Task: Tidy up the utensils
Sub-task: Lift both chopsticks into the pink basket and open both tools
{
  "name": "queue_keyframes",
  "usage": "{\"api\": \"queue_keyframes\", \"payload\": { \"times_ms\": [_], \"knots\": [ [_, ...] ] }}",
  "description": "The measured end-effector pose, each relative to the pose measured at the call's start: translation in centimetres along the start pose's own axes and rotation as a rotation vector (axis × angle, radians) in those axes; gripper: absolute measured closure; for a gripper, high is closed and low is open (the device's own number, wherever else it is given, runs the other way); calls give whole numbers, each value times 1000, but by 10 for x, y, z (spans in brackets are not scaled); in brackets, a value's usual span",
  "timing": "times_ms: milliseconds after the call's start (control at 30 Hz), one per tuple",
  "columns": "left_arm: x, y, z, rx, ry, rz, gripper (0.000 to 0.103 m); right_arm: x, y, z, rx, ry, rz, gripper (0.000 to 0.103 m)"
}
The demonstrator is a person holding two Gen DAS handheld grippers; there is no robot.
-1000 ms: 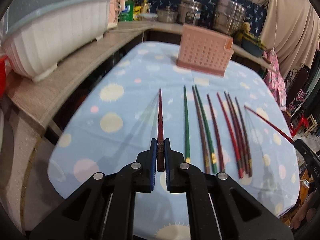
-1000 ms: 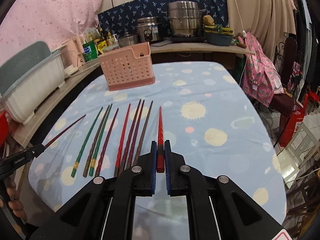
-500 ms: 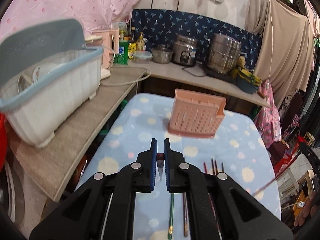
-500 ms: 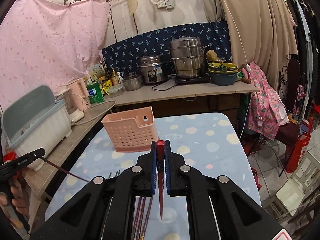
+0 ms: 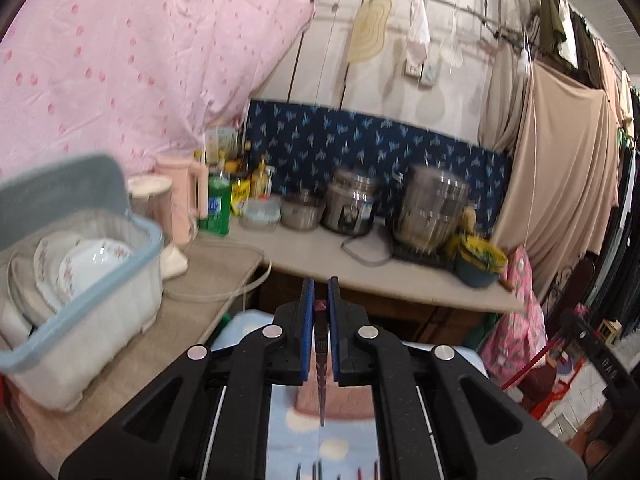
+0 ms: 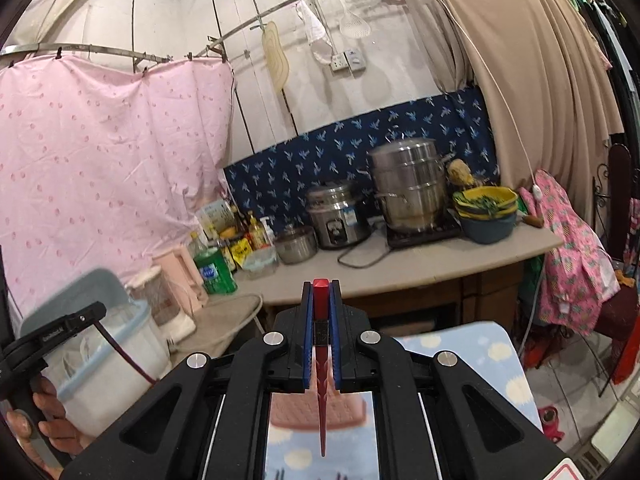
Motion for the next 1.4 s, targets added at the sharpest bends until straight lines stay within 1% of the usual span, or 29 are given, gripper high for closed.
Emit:
{"api": "queue_keyframes", "payload": {
  "times_ms": [33, 167, 267, 367, 533, 733, 800, 867, 900, 933, 967, 1000, 1033, 1067, 1133, 1200, 1233, 1267, 1400],
  "knots": [
    [-5, -11, -9, -26, -3, 2, 96, 4, -5, -12, -9, -2, -2, 96],
    [-18, -30, -39, -75, -14, -10, 96, 17, -20, -51, -35, -10, -5, 96],
    [-22, -27, -65, -75, -28, -29, 96, 22, -17, -79, -24, -24, -21, 96],
    [-21, -8, -90, -41, -32, -28, 96, 22, 1, -101, 7, -33, -42, 96],
    [-7, 33, -119, 24, -49, -35, 96, 14, 53, -125, 95, -26, -54, 96],
    [5, 72, -135, 87, -60, -50, 96, 5, 102, -137, 178, -14, -44, 96],
    [7, 82, -134, 106, -59, -50, 96, 3, 111, -134, 189, -9, -37, 94],
    [10, 86, -131, 113, -62, -48, 95, 0, 115, -131, 193, 0, -26, 89],
    [12, 88, -129, 118, -61, -44, 93, -1, 114, -127, 192, 3, -26, 82],
    [14, 89, -126, 126, -60, -41, 85, -2, 113, -122, 186, 2, -30, 74],
    [15, 91, -122, 132, -59, -38, 73, -2, 110, -116, 178, 3, -30, 70],
    [17, 92, -118, 134, -62, -37, 66, -3, 108, -112, 169, 6, -25, 66],
    [19, 94, -111, 133, -72, -38, 56, -4, 106, -104, 159, 11, -17, 60],
    [21, 95, -106, 132, -74, -39, 51, -4, 103, -95, 149, 10, -10, 58],
    [22, 99, -91, 135, -74, -45, 50, -4, 100, -75, 138, 8, 3, 50],
    [25, 105, -73, 148, -75, -52, 47, -5, 101, -53, 139, 5, 11, 46],
    [26, 109, -64, 154, -75, -53, 41, -6, 102, -43, 143, 4, 11, 44],
    [28, 113, -54, 159, -80, -59, 37, -8, 107, -29, 150, 4, 8, 44],
    [33, 133, -18, 184, -91, -77, 36, -17, 122, 15, 181, 14, -23, 42]
  ]
}}
Point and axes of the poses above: each gripper's, at about its wrist camera, not at the fingertips, and z roughly against the way its jaws point, x to its left, y to its underside, the point moved 10 cm from there along -z, roughly the way its jaws point, and after that the axes turned 12 degrees about -x, right-handed, at the moved point
